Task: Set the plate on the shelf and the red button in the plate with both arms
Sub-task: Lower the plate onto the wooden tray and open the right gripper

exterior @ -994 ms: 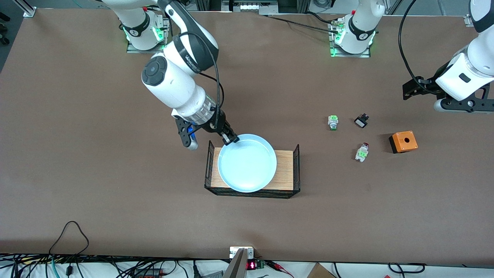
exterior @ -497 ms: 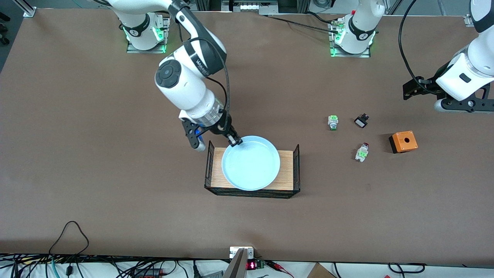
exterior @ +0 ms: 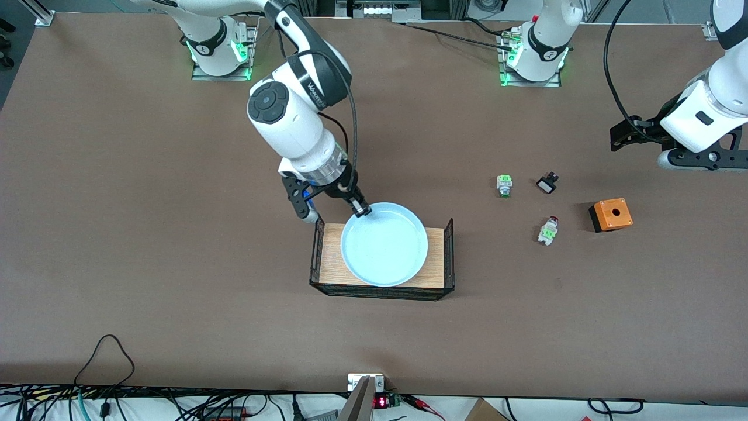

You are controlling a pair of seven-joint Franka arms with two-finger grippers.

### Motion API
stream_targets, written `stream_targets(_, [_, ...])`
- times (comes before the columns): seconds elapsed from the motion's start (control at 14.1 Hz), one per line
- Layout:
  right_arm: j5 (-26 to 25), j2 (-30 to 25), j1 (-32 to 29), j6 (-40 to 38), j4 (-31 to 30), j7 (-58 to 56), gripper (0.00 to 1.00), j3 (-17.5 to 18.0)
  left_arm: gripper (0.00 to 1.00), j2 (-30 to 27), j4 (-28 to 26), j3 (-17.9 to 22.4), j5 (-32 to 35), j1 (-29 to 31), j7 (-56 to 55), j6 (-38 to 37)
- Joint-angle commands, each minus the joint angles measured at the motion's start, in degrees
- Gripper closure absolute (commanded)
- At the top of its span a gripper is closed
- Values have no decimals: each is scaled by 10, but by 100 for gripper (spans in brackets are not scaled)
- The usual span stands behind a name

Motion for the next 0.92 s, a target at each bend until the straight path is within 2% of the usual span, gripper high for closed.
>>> stream_targets(0.0, [-12,-2,0,-4,-6,-8,100,-8,0,-1,10,0,4,2,6,-11])
stream_targets(0.85, [-10,-1,19,-4,-31,-9,100,-13,0,-1,10,1,4,2,6,-11])
